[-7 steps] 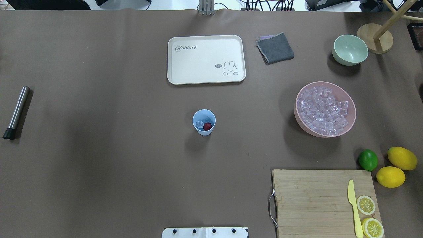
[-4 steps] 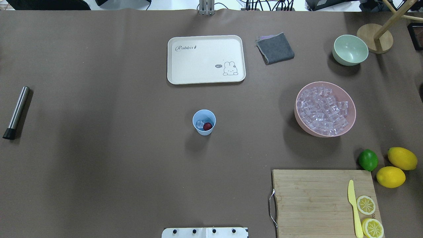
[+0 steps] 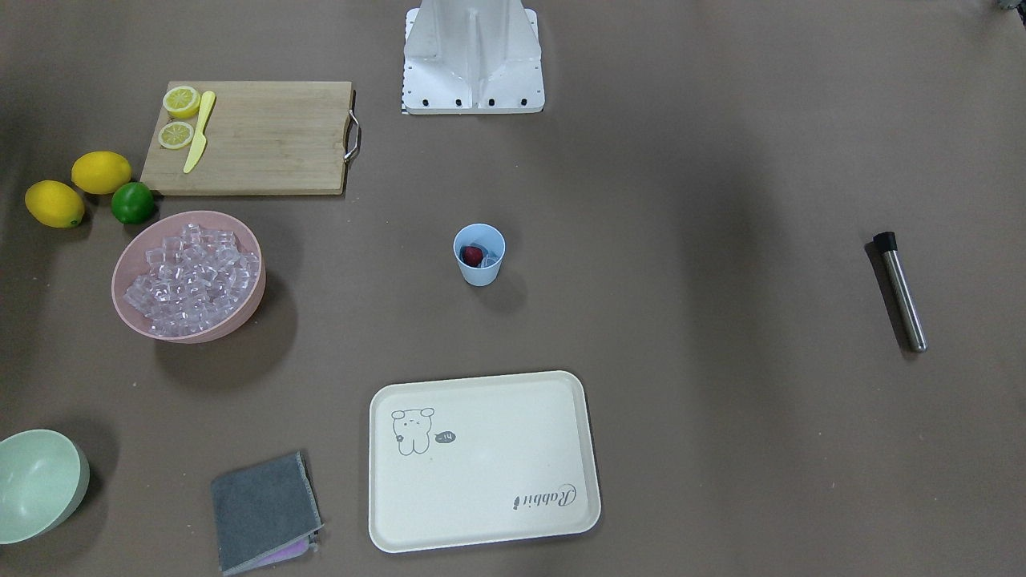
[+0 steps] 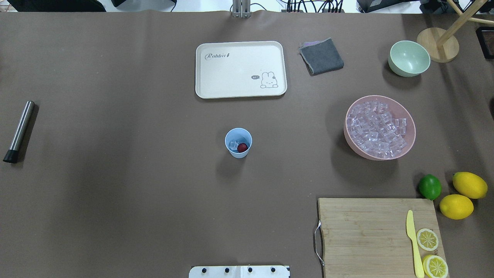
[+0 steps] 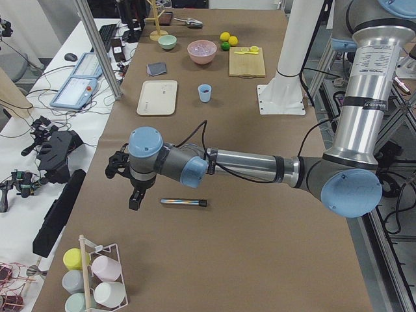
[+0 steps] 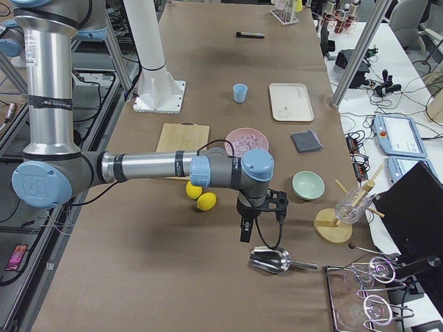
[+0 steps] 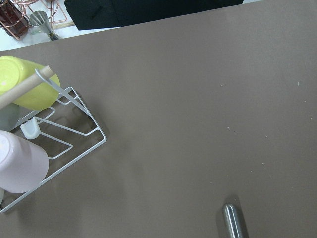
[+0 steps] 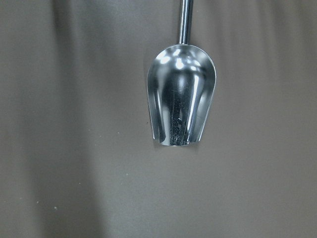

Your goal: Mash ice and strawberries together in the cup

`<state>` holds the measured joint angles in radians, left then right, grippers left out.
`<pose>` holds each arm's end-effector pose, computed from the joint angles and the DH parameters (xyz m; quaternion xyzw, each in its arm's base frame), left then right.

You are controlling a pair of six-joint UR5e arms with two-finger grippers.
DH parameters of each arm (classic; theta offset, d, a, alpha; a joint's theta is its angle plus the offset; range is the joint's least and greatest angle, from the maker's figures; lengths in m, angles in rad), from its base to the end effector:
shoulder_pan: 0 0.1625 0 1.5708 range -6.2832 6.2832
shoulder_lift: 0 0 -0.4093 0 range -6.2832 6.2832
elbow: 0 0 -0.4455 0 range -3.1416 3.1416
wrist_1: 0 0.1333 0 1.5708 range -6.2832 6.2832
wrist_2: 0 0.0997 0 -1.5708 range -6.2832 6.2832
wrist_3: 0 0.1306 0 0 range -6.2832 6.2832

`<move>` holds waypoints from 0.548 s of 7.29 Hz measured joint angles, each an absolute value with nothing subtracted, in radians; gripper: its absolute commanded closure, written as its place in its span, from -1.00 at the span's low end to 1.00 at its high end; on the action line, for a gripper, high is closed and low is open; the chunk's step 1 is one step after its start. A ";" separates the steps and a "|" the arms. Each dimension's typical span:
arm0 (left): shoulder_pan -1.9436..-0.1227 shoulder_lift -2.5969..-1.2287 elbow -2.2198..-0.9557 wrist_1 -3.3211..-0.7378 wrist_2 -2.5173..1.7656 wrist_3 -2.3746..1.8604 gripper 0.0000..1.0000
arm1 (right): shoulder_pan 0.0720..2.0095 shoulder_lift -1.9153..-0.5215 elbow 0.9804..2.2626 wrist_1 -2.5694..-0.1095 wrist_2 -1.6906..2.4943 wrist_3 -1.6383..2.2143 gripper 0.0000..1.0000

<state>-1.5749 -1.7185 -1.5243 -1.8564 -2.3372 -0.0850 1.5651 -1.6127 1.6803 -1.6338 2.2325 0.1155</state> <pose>-0.0453 -0.6311 0.5719 0.1633 0.3738 0.0313 0.9125 0.0500 -0.5278 0.6439 -0.0175 -0.3244 0.0512 0.9444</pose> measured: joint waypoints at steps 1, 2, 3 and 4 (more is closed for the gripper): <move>-1.574 -1.705 -1.526 -1.854 -2.336 -0.085 -0.97 | 1.579 -1.623 1.669 -1.617 2.257 0.114 -1.00; -1.572 -1.692 -1.526 -1.853 -2.325 -0.084 -0.97 | 1.591 -1.632 1.665 -1.611 2.276 0.114 -1.00; -1.570 -1.686 -1.527 -1.853 -2.311 -0.084 -0.96 | 1.598 -1.637 1.662 -1.608 2.284 0.114 -1.00; -1.568 -1.681 -1.527 -1.854 -2.304 -0.085 -0.96 | 1.602 -1.641 1.661 -1.607 2.286 0.114 -1.00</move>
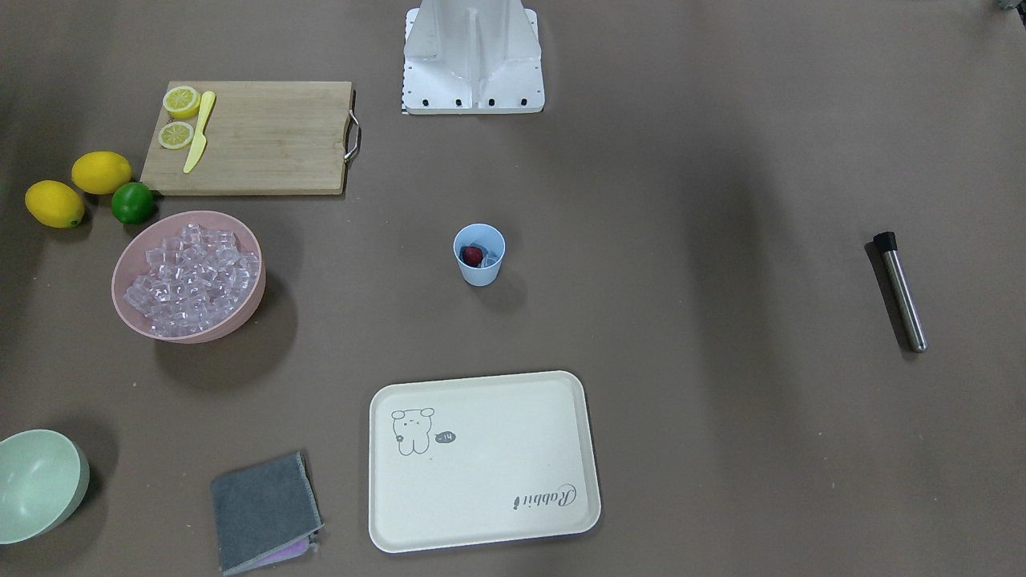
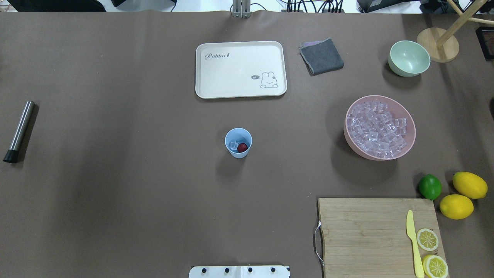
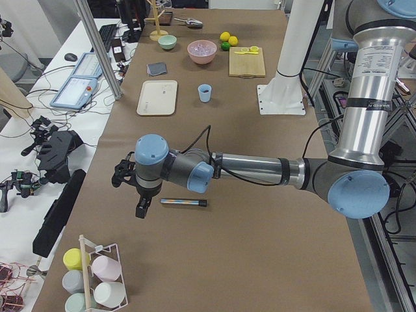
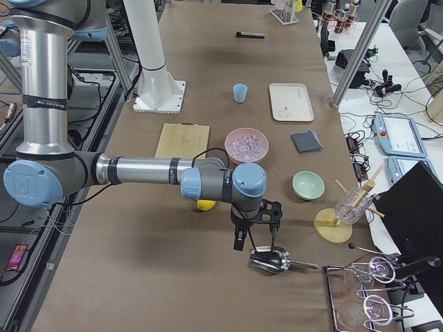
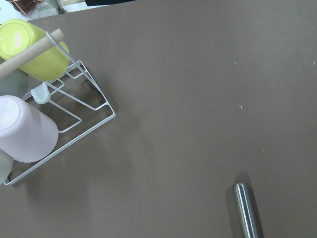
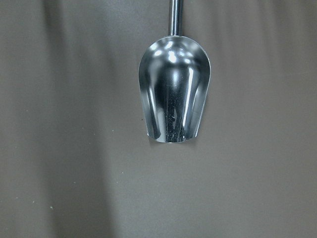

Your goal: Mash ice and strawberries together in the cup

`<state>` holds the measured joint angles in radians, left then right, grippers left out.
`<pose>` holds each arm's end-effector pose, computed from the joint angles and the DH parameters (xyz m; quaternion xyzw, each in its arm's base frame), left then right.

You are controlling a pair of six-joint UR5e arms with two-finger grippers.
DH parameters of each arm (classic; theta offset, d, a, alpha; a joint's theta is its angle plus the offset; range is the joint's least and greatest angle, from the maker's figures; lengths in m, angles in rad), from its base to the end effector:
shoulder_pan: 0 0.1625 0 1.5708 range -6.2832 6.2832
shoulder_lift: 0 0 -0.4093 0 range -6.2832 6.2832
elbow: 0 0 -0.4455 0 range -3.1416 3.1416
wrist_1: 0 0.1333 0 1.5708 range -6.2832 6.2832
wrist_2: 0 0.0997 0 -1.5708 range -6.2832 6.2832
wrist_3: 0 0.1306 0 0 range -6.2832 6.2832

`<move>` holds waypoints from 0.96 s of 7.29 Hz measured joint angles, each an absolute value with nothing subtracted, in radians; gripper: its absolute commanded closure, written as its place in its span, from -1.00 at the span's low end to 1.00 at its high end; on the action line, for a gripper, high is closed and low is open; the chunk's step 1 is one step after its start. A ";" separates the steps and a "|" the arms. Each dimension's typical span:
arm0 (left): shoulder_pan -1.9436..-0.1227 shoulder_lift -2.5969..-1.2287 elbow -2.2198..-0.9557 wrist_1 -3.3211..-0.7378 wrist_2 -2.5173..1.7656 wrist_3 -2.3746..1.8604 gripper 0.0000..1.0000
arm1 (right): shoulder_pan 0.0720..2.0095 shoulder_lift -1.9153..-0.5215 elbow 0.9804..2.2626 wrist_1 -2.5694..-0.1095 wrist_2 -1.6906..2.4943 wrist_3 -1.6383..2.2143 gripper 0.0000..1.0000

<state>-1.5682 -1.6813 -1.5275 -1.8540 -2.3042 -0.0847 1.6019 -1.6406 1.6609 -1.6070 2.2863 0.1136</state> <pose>-0.0443 -0.6167 0.5963 0.1472 0.3598 0.0247 0.9210 0.0636 -0.5132 0.6619 -0.0219 -0.3496 0.0705 0.9340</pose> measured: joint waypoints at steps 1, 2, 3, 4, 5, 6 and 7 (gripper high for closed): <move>-1.567 -1.677 -1.527 -1.855 -2.302 -0.085 -0.97 | 1.605 -1.642 1.661 -1.606 2.287 0.114 -1.00; -1.567 -1.675 -1.526 -1.857 -2.301 -0.085 -0.97 | 1.606 -1.641 1.663 -1.606 2.286 0.114 -1.00; -1.566 -1.671 -1.523 -1.858 -2.301 -0.085 -0.97 | 1.607 -1.641 1.667 -1.605 2.286 0.113 -1.00; -1.565 -1.666 -1.520 -1.859 -2.302 -0.085 -0.97 | 1.607 -1.638 1.673 -1.605 2.286 0.114 -1.00; -1.565 -1.663 -1.519 -1.861 -2.303 -0.086 -0.97 | 1.608 -1.635 1.678 -1.605 2.287 0.115 -1.00; -1.565 -1.662 -1.518 -1.861 -2.303 -0.086 -0.97 | 1.608 -1.632 1.679 -1.605 2.287 0.116 -1.00; -1.565 -1.661 -1.517 -1.861 -2.303 -0.086 -0.97 | 1.608 -1.631 1.680 -1.606 2.288 0.116 -1.00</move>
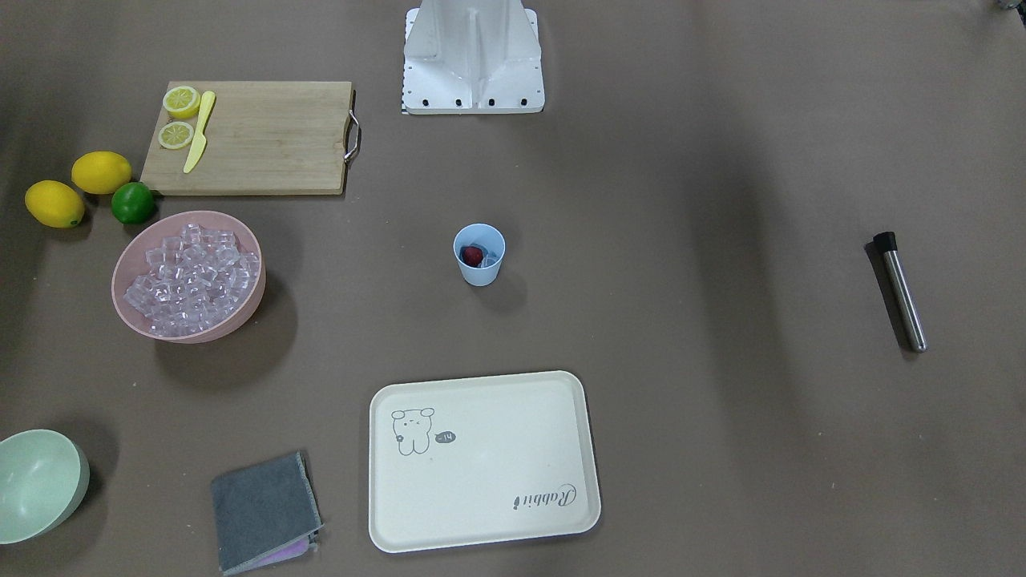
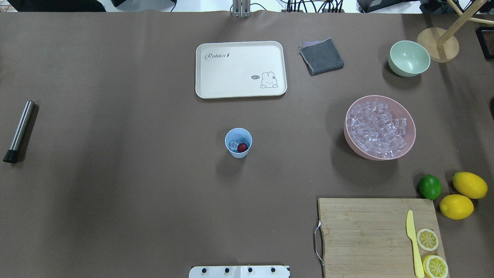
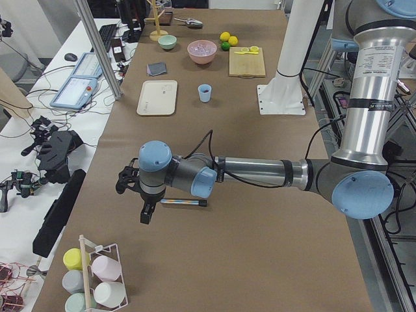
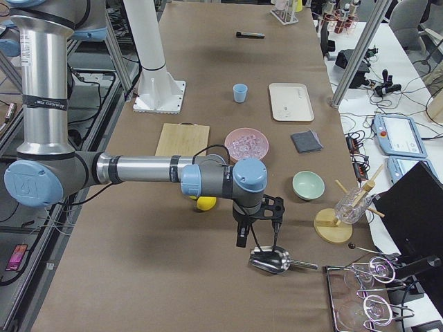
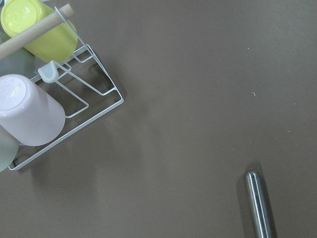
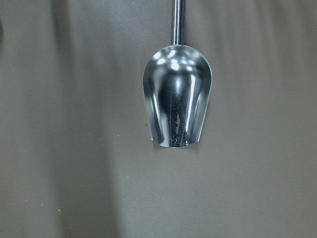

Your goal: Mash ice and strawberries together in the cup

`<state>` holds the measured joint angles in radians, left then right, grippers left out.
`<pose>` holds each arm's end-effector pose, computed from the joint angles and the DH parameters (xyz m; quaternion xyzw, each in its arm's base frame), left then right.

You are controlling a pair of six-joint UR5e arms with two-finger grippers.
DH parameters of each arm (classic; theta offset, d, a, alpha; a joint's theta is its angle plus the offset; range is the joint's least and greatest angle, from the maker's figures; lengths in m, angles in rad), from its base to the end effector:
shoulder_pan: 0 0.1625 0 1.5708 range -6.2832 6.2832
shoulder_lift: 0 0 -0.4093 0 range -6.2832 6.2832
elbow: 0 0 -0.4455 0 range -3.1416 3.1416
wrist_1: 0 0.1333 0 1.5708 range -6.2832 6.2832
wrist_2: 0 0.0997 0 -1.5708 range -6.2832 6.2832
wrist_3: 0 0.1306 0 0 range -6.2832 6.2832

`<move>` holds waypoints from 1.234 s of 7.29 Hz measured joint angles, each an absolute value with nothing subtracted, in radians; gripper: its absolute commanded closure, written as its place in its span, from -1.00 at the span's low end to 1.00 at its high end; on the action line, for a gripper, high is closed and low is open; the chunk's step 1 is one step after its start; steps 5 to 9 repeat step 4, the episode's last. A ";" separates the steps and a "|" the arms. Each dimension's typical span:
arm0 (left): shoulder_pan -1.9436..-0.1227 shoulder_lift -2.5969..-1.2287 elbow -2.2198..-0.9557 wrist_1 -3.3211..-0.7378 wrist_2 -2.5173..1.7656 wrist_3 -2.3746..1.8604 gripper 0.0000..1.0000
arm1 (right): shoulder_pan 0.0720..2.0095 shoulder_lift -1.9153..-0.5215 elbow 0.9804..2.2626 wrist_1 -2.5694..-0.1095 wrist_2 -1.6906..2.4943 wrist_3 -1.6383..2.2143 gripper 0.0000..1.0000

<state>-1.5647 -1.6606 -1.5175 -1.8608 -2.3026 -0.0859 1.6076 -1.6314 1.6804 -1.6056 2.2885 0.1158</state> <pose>-0.0423 -0.6078 0.6139 0.1354 0.3596 0.0214 0.9230 0.0666 -0.5192 0.6462 -0.0072 -0.3512 0.0689 0.9337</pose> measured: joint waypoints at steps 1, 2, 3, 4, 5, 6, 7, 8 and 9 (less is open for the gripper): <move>-1.565 -1.660 -1.517 -1.861 -2.303 -0.086 -0.97 | 1.608 -1.631 1.681 -1.606 2.290 0.115 -1.00; -1.565 -1.660 -1.518 -1.861 -2.303 -0.086 -0.97 | 1.608 -1.632 1.681 -1.606 2.292 0.116 -1.00; -1.564 -1.660 -1.518 -1.861 -2.303 -0.086 -0.96 | 1.608 -1.634 1.681 -1.606 2.294 0.116 -1.00; -1.564 -1.660 -1.517 -1.861 -2.303 -0.086 -0.97 | 1.608 -1.635 1.681 -1.605 2.294 0.115 -1.00; -1.564 -1.660 -1.517 -1.861 -2.303 -0.086 -0.97 | 1.608 -1.635 1.681 -1.605 2.294 0.115 -1.00; -1.564 -1.660 -1.517 -1.861 -2.303 -0.086 -0.97 | 1.608 -1.635 1.681 -1.605 2.294 0.115 -1.00; -1.564 -1.660 -1.517 -1.861 -2.303 -0.086 -0.97 | 1.608 -1.635 1.681 -1.605 2.294 0.115 -1.00; -1.564 -1.660 -1.517 -1.861 -2.303 -0.086 -0.97 | 1.608 -1.635 1.681 -1.605 2.294 0.115 -1.00; -1.564 -1.660 -1.517 -1.861 -2.303 -0.086 -0.97 | 1.608 -1.635 1.681 -1.605 2.294 0.115 -1.00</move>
